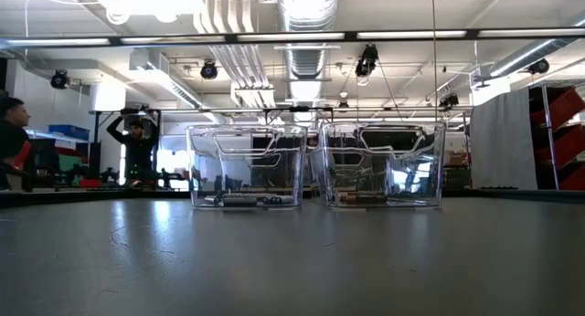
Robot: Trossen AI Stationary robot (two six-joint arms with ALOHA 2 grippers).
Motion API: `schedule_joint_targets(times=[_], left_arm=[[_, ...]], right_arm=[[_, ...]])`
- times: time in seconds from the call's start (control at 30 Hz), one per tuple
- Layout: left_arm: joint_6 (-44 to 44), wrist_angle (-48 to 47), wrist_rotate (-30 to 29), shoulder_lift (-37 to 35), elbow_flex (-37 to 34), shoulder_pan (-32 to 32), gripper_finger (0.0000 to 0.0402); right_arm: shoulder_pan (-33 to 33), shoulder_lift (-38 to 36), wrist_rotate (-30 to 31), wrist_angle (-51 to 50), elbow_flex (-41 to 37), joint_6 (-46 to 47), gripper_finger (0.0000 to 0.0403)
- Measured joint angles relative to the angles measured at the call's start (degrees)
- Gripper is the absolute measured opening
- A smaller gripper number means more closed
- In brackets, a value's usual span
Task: Sort batteries
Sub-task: Put the black battery into the right transparent bin
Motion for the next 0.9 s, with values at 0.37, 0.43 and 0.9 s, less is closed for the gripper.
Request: schedule_joint_targets(times=[0.37, 0.43, 0.9], left_arm=[[0.1, -1.1, -0.5, 0.1, -0.1, 0.1, 0.0036], [-0.2, -1.8, -0.5, 0.1, -0.1, 0.2, 0.0031], [6.2, -22.9, -12.9, -2.2, 1.3, 0.4, 0.0036]], right_arm=[[0.0, -0.8, 0.0, -0.6, 0.8, -0.1, 0.0089], [0.0, -0.8, 0.0, -0.6, 1.4, -0.2, 0.0084], [0.0, -0.9, 0.4, -0.4, 5.3, -3.2, 0.0072]])
